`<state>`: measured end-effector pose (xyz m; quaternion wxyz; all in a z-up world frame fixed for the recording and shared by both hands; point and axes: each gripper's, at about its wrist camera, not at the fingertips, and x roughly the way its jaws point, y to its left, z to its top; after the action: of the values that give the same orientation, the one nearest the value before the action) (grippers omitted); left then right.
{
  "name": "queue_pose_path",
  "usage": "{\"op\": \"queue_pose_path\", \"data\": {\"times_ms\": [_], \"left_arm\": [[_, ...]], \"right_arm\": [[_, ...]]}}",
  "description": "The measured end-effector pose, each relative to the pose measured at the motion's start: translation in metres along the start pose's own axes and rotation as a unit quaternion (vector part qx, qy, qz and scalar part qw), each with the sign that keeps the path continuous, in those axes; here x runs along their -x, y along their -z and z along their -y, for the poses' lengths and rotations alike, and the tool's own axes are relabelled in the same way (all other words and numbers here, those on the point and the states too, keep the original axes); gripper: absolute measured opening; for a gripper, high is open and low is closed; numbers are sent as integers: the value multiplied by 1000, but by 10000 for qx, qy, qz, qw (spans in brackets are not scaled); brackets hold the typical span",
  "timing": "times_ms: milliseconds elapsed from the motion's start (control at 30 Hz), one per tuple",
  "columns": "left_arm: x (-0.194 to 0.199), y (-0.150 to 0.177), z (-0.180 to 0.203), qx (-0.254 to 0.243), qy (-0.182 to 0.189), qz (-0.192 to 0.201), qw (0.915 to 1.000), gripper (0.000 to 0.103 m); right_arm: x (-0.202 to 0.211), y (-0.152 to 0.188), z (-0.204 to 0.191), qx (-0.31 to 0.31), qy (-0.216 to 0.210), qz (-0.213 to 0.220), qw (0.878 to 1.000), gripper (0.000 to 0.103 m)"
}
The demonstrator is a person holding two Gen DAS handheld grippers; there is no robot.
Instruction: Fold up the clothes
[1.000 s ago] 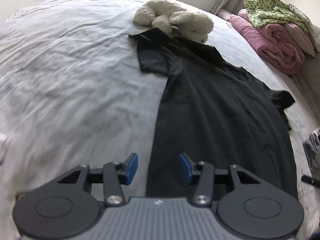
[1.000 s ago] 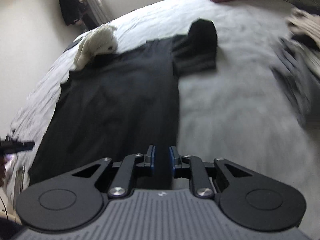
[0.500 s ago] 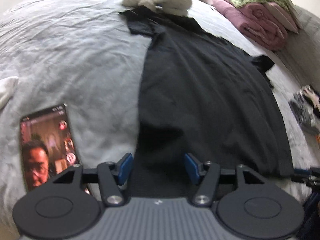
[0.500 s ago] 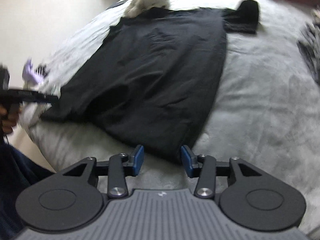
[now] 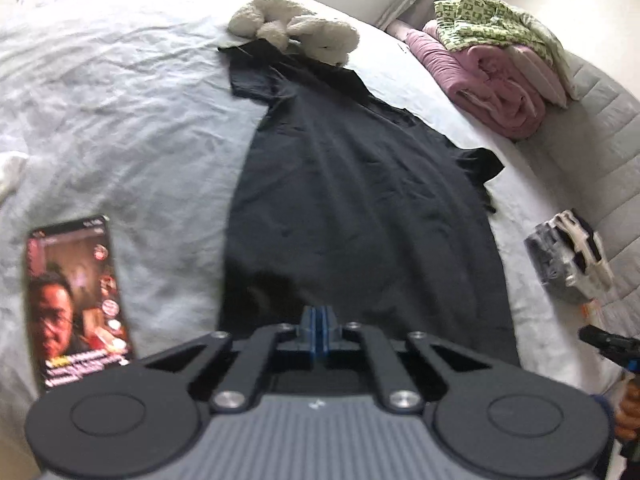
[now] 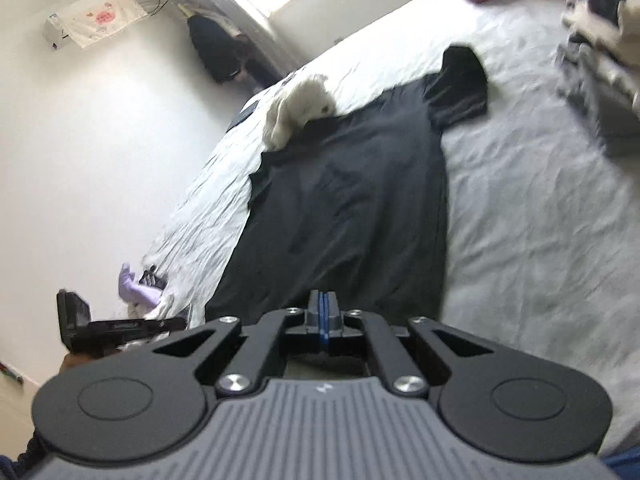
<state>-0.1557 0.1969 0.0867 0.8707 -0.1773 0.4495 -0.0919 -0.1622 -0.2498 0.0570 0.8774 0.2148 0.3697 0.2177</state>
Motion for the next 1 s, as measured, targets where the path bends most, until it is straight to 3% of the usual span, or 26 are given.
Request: {"op": "queue_pose_path", "data": {"times_ms": [33,100,133,233,567,600,667,700,733,767,867,1000], "left_arm": [[-4,1,1,-74,-153,-7,9999,10],[-14,4,0,-176,-554,-15,9983,25],[-17,5,-3,-192,-593,-32,9981,33],[-26,9,-10,-220,-532,-127,9983,38],[-51,11,1,-614,-942,224,9934,53],[-55,11,5,-708,-999,287,9921,53],[-61,12,13,-903,-1114,412,9888,43],[-59,13,13,-909,-1060,434,9892,29],[-56,13,13,-898,-985,448,9901,14],[-53,13,13,-887,-911,461,9908,8],[-43,14,13,-853,-685,503,9927,4],[-15,15,15,-607,-66,783,9951,4]], "right_arm": [[-5,1,-8,396,378,-84,9985,13],[-25,10,-13,691,630,-477,9945,14],[-35,15,-12,732,656,-649,9930,20],[-55,32,-2,553,919,-724,9916,41],[-72,54,1,420,1270,-613,9891,42],[-74,56,-2,398,1324,-559,9888,44],[-76,59,-10,533,1387,-468,9878,32],[-78,61,-14,626,1413,-425,9871,8],[-73,58,-17,612,1366,-353,9881,9],[-64,52,-19,515,1262,-257,9903,9],[-36,35,-23,221,948,30,9953,8],[3,10,-29,-172,531,407,9976,8]]}}
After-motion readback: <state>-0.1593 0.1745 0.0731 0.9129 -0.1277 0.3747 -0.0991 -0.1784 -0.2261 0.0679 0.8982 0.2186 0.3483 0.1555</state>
